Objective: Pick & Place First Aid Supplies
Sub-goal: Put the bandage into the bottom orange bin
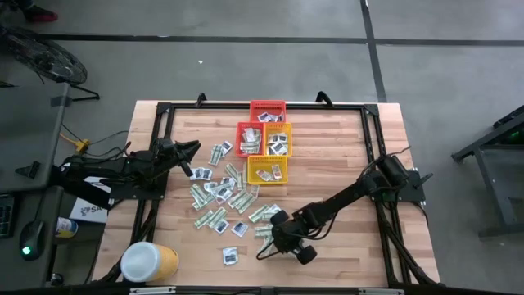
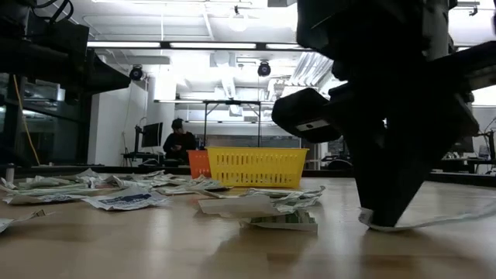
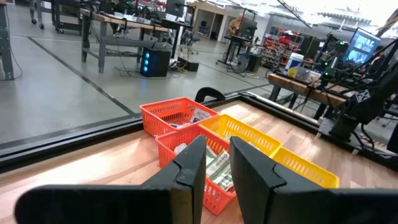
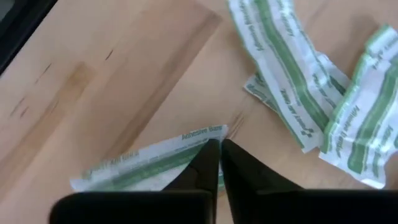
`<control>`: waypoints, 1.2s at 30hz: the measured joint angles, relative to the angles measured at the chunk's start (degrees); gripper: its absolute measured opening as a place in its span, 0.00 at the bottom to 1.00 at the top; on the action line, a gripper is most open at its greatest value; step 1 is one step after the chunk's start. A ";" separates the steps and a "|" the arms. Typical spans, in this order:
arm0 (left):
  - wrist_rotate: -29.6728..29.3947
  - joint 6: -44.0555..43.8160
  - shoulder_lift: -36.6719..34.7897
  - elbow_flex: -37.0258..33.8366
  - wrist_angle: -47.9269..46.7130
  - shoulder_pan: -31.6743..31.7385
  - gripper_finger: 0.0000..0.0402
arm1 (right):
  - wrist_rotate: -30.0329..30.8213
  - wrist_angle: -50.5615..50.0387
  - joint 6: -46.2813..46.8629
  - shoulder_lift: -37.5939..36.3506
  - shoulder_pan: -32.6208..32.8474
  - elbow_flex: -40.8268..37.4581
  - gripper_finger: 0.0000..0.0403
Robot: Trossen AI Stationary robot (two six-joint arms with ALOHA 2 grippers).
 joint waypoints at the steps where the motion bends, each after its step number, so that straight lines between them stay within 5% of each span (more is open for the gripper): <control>1: 0.00 0.00 -0.01 -0.01 0.02 0.00 0.18 | -0.02 -0.10 1.30 -0.11 -0.02 -0.04 0.01; 16: 0.00 0.00 0.00 0.00 0.01 0.01 0.18 | 2.82 -8.30 21.25 -11.02 -1.62 2.74 0.00; 25: 0.00 0.00 -0.02 0.00 0.02 0.00 0.18 | 18.84 -19.46 17.85 -13.97 -9.47 14.04 0.00; 36: 0.01 0.00 -0.02 -0.01 0.02 -0.01 0.18 | 32.48 -16.82 11.74 -13.42 -25.34 18.49 0.00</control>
